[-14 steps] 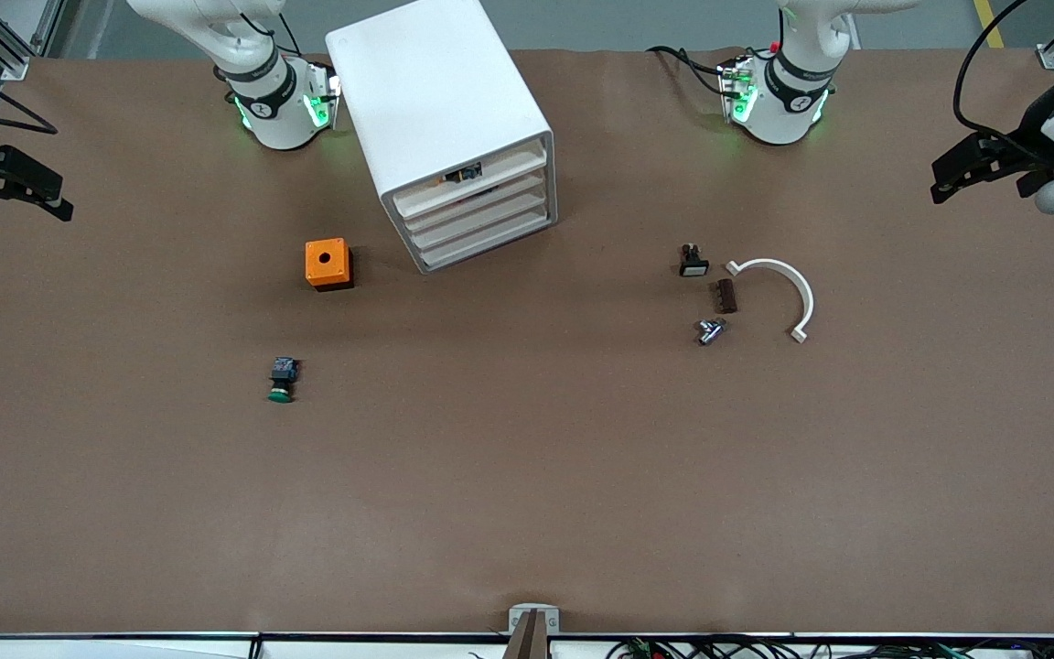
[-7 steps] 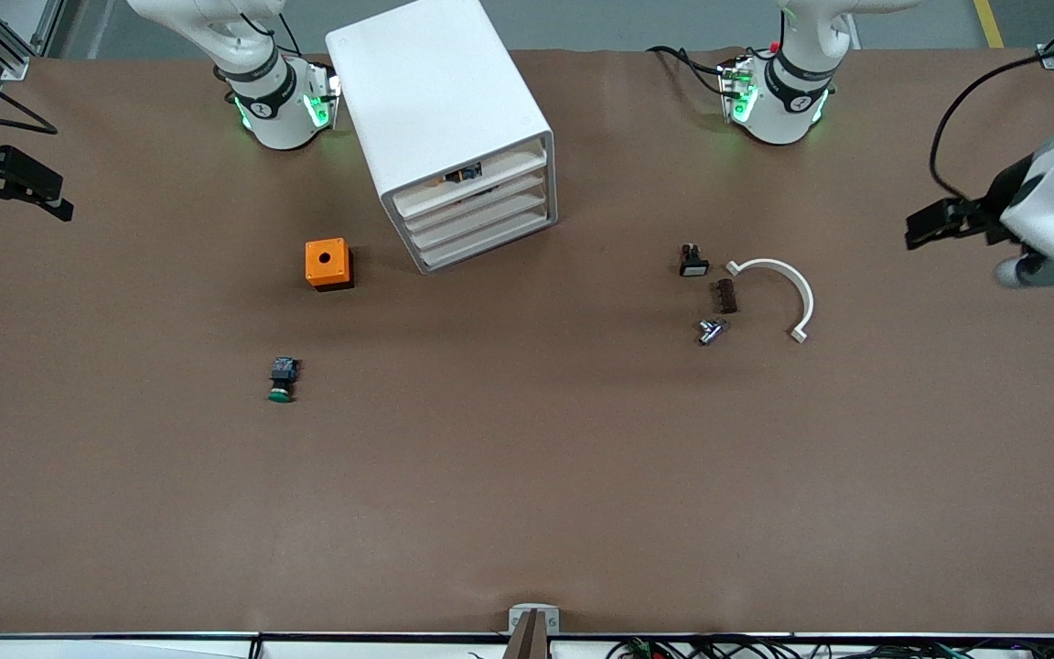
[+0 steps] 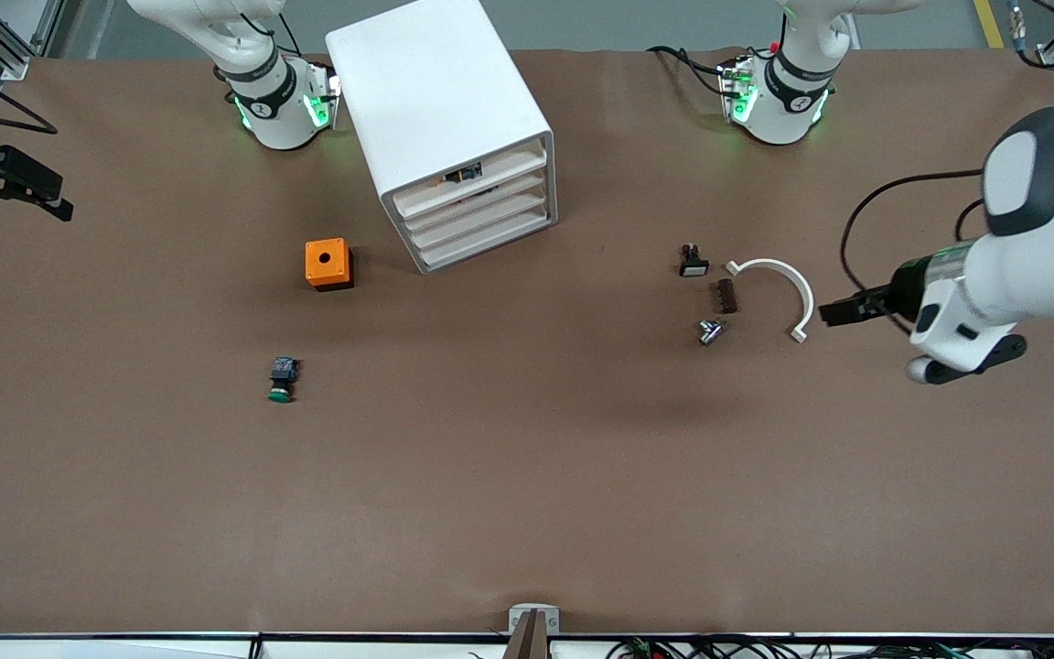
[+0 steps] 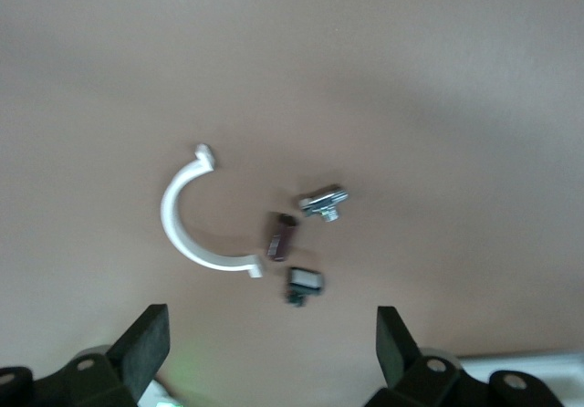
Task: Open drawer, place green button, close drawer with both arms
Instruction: 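Reach the right gripper toward the green button while the left gripper reaches the drawer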
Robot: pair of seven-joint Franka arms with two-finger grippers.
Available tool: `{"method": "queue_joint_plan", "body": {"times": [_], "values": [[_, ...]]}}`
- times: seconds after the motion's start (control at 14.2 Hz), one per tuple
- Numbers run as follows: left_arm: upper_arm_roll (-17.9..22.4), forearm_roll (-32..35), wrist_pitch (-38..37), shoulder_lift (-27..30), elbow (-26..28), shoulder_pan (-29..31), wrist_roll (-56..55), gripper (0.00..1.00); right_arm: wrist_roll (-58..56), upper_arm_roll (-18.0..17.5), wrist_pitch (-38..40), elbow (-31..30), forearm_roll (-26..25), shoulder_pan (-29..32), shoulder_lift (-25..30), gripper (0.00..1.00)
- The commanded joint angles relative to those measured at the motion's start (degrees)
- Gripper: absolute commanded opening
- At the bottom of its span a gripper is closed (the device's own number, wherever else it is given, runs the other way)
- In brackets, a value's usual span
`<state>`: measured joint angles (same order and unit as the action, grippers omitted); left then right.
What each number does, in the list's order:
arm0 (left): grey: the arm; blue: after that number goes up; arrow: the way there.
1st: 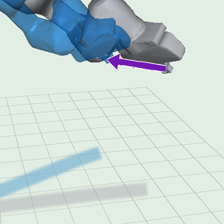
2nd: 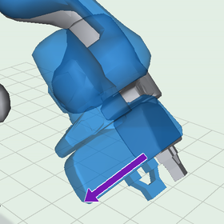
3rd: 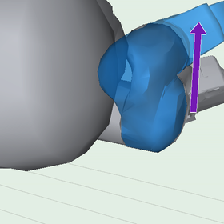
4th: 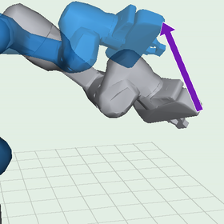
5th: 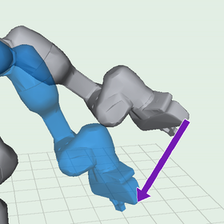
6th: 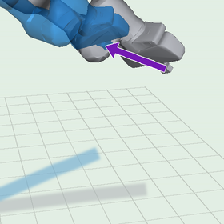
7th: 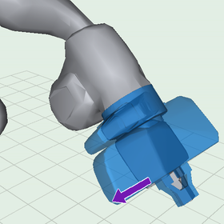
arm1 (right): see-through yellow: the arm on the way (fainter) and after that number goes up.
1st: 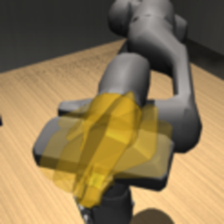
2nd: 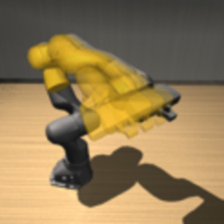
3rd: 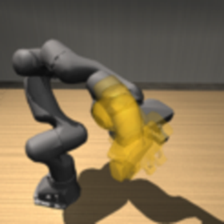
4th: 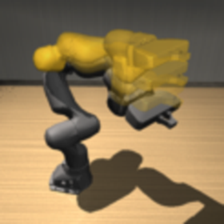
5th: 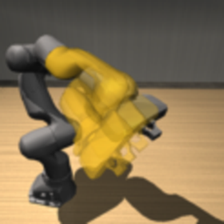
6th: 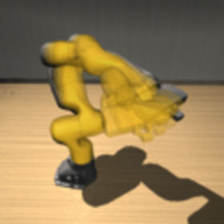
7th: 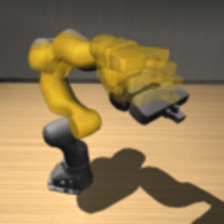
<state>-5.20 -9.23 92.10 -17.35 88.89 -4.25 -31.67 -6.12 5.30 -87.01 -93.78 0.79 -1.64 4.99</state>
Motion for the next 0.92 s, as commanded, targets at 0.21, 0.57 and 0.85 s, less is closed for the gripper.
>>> {"method": "queue_joint_plan", "body": {"times": [0.21, 0.57, 0.85], "values": [[0.01, -9.38, 9.05, -9.44, -2.14, -9.26, -28.66, 1.00, -2.05, 0.24, -4.20, 3.87, 1.23, 1.11, -14.38, 1.00], [0.01, -14.05, 10.55, -17.61, -3.36, -15.33, -49.30, 1.00, 6.35, 0.15, -14.65, -4.71, 6.76, 0.59, -14.75, 1.00], [-0.07, -20.11, 10.55, -23.07, -3.90, -19.99, -64.21, 1.00, 9.54, 0.06, -34.14, -16.75, 6.34, -2.84, -16.67, 1.00]]}}
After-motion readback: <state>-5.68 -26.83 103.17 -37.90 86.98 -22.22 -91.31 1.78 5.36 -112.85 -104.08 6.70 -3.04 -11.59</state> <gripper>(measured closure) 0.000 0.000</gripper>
